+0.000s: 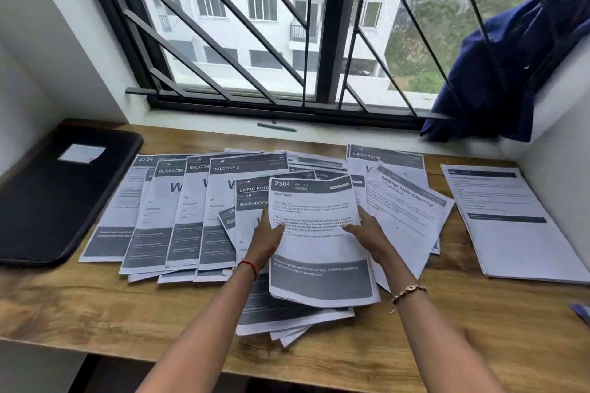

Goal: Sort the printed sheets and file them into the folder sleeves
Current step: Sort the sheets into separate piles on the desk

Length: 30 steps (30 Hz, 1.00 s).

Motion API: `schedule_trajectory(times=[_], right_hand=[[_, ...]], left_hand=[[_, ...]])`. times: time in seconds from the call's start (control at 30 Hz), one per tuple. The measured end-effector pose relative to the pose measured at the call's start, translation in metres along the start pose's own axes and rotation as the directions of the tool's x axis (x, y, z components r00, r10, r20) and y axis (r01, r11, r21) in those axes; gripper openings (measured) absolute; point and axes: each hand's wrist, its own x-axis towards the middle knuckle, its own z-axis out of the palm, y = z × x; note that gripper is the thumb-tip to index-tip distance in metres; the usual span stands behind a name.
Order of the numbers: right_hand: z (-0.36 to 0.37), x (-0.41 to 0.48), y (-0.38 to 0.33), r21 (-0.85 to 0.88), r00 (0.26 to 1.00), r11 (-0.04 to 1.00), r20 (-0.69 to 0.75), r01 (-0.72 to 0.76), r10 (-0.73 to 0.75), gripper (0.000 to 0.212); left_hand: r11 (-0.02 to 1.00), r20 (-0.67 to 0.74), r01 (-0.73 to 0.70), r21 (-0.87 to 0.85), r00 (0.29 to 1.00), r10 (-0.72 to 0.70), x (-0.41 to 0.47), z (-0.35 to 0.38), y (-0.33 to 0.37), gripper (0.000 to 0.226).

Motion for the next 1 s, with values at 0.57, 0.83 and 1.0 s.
schedule_trajectory(times=[0.57,0.83,1.0], right_hand=[[0.008,-0.003,-0.007,0.124,0.998,0.992,-0.056,0.024,-0.018,0.062],[0.025,-0.006,-0.014,0.125,0.987,0.989,-0.148,0.077,-0.058,0.058],[0.040,-0.006,-0.021,0.129,0.984,0.986,-0.154,0.111,-0.090,0.057]], left_hand=[[0.958,0.053,0.021,-0.286,0.999,-0.006,-0.004,-0.014,0.003,0.045],[0.953,0.093,-0.007,-0.303,0.995,0.037,-0.008,-0.033,0.000,0.053],[0.937,0.094,0.011,-0.349,0.995,0.023,-0.009,-0.050,-0.003,0.055]])
